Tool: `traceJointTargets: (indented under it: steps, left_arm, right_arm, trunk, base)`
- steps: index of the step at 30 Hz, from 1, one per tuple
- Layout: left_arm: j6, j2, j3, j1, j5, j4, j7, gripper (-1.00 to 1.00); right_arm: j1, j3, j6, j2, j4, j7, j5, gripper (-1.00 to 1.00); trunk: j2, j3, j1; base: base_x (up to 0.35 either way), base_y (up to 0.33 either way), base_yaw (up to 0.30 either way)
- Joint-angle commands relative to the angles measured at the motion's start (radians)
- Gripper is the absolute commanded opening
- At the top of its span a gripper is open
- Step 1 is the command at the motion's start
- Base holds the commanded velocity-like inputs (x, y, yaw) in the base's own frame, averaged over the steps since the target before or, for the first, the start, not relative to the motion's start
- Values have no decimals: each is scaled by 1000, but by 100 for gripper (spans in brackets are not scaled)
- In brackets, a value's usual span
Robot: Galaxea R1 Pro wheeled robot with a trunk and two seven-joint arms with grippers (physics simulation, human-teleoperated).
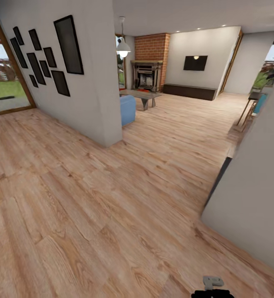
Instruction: Move the two storage containers from the living room to the garage. In the garage, place one container on the floor and stack the other container on top of it (either order is fine).
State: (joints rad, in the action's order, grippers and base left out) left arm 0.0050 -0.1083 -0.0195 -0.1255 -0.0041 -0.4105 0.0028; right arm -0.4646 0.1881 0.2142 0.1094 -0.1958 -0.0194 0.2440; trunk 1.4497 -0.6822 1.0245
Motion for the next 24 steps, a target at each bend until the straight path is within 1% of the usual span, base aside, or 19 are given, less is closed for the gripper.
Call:
traceJointTargets:
  steps: [1, 24]
  left_arm:
    - [1, 0, -2, 0, 0, -1, 0, 100]
    - [1, 1, -2, 0, 0, -1, 0, 100]
  right_arm:
    - [0, 8, 5, 1, -2, -1, 8, 100]
    - [0, 8, 5, 1, -2, -1, 9, 100]
  trunk:
    - [0, -1, 1]
    - [0, -1, 1]
  base:
    - [333, 0, 5]
    - [333, 0, 0]
